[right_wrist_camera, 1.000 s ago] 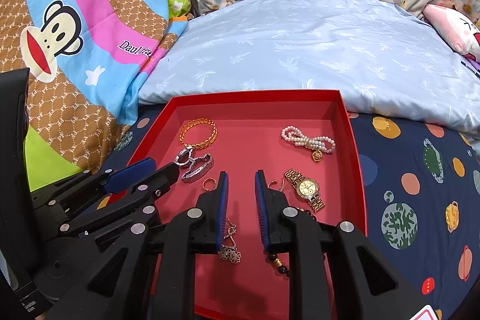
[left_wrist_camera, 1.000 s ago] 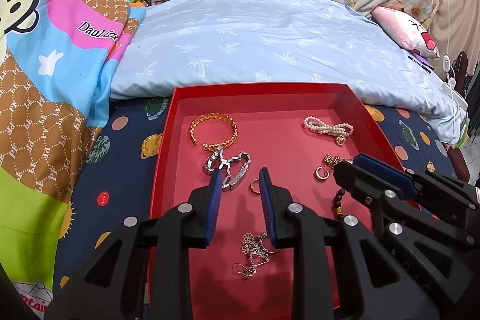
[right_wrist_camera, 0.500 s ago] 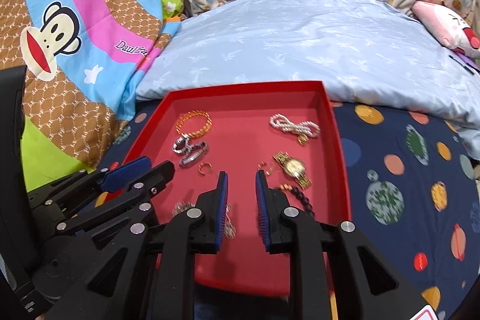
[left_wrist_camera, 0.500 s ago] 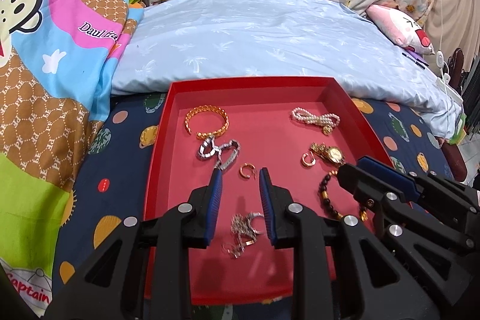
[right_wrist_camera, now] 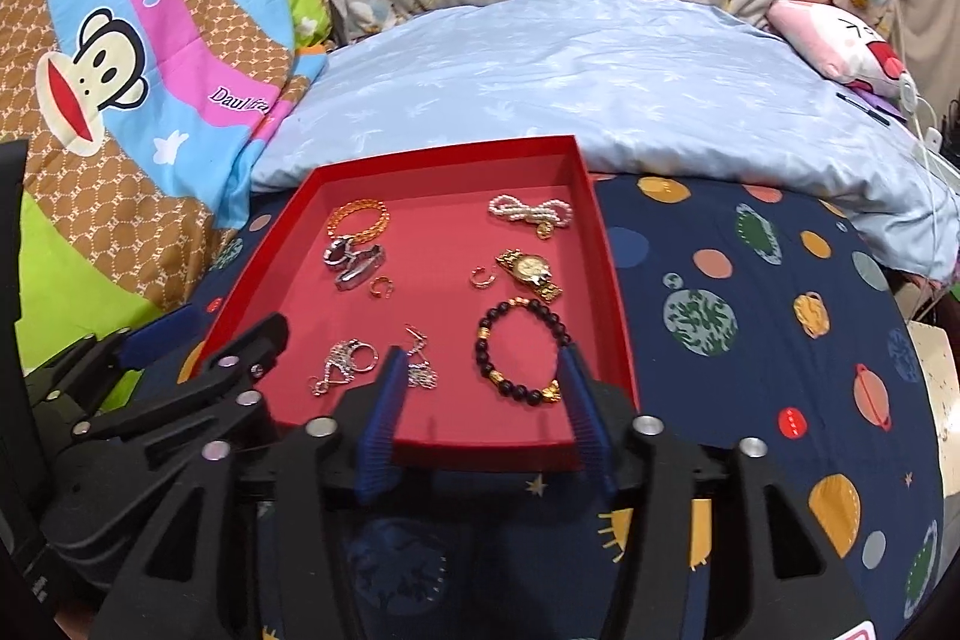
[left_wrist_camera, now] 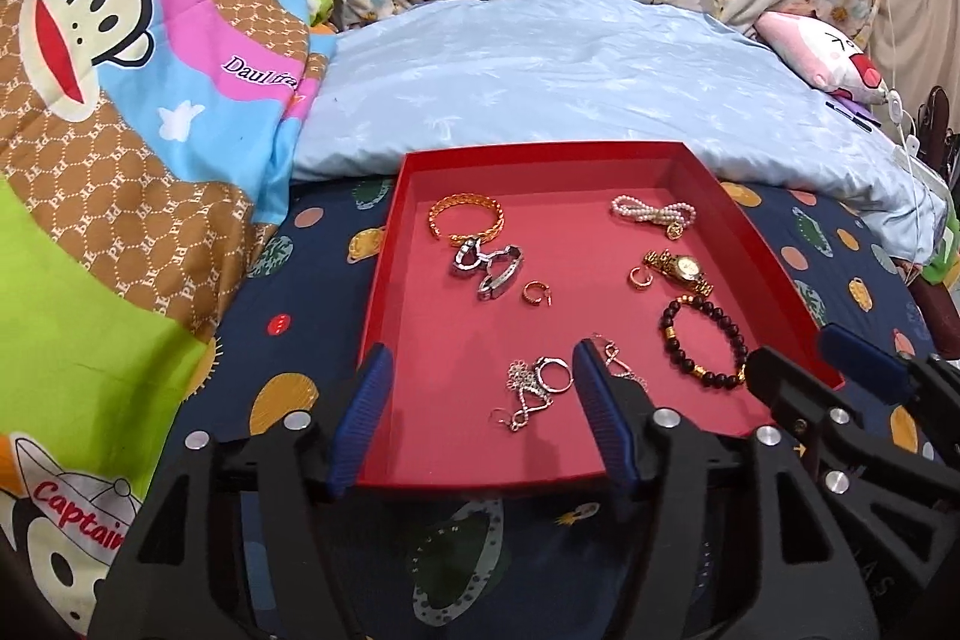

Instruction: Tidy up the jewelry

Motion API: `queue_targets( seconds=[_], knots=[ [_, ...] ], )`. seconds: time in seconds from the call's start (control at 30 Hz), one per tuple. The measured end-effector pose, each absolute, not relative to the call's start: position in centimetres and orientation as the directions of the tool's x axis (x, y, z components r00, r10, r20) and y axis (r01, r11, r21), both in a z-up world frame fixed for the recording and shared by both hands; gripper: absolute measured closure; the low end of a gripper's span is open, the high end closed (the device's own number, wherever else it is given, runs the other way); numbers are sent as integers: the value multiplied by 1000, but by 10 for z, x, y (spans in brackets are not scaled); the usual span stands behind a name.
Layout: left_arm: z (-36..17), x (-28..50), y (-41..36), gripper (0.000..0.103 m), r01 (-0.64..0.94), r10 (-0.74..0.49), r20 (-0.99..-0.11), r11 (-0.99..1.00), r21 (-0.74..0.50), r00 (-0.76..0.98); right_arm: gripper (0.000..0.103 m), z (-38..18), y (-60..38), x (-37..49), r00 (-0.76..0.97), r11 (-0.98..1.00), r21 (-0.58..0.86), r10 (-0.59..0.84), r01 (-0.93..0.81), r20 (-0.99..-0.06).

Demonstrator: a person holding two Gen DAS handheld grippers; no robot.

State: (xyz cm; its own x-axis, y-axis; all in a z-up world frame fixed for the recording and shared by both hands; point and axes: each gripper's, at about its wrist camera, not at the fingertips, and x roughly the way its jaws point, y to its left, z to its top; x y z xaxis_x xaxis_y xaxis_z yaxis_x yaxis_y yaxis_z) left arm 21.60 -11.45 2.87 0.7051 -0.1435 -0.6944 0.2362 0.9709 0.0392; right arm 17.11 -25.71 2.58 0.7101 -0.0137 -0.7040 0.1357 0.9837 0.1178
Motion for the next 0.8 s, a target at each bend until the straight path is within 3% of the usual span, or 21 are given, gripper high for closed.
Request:
queue_targets(
  seconds=[0.23,0.4,0.8],
  knots=[
    [18,217,-111,39,216,-124,-703,976,43,701,41,17,-256,172,704,985,82,-52,155,-709],
    [17,220,-106,22,171,-83,-686,983,60,723,29,15,-261,176,708,980,70,-85,187,-701],
    [13,224,-98,10,124,-53,-699,991,52,713,26,17,-256,176,711,982,25,-117,186,-694]
  ],
)
